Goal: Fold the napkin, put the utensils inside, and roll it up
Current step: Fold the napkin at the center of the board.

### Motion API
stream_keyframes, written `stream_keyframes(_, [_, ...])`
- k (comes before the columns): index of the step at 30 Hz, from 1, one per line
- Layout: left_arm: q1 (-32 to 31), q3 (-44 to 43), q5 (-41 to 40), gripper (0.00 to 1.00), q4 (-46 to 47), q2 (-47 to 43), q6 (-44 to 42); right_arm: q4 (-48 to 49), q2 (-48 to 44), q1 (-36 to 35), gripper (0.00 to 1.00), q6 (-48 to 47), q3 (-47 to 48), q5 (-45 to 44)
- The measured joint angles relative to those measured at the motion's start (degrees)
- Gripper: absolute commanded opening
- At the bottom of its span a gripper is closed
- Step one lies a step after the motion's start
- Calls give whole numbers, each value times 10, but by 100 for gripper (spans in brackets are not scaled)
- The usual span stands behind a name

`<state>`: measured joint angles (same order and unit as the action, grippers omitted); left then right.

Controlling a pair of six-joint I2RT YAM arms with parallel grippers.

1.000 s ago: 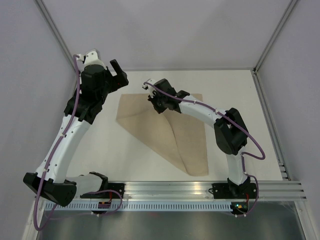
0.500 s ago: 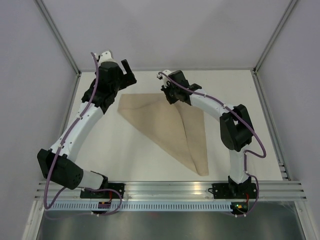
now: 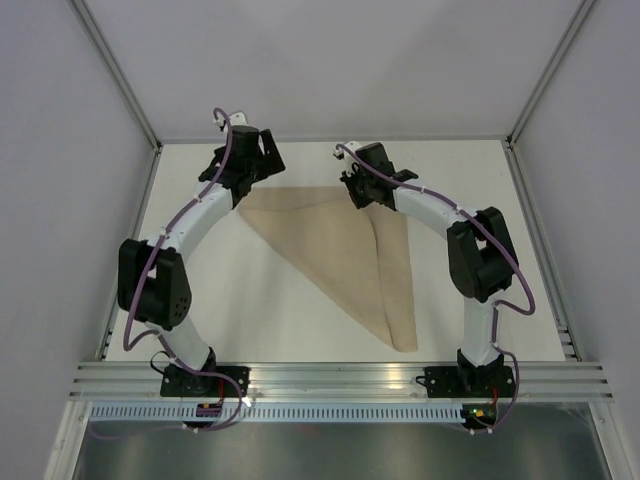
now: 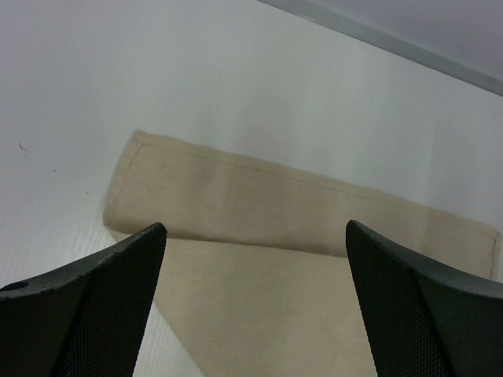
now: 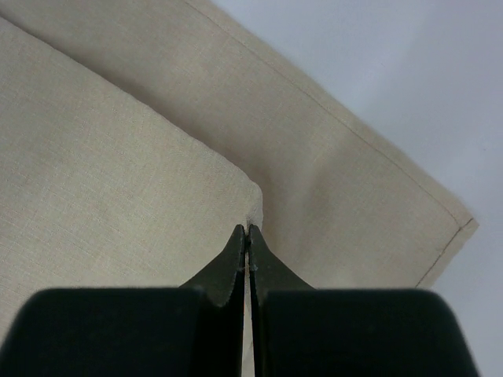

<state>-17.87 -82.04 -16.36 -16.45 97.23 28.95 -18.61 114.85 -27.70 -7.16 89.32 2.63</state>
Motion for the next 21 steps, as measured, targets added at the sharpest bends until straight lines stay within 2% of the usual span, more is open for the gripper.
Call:
stream_keyframes(7, [9,-16,14,99,19,74,3,16,-14,11,1,-9,-18,-1])
stream_keyframes(21, [16,-53,20,98,34,136,11,36,-28,47,0,-23,-26,-9])
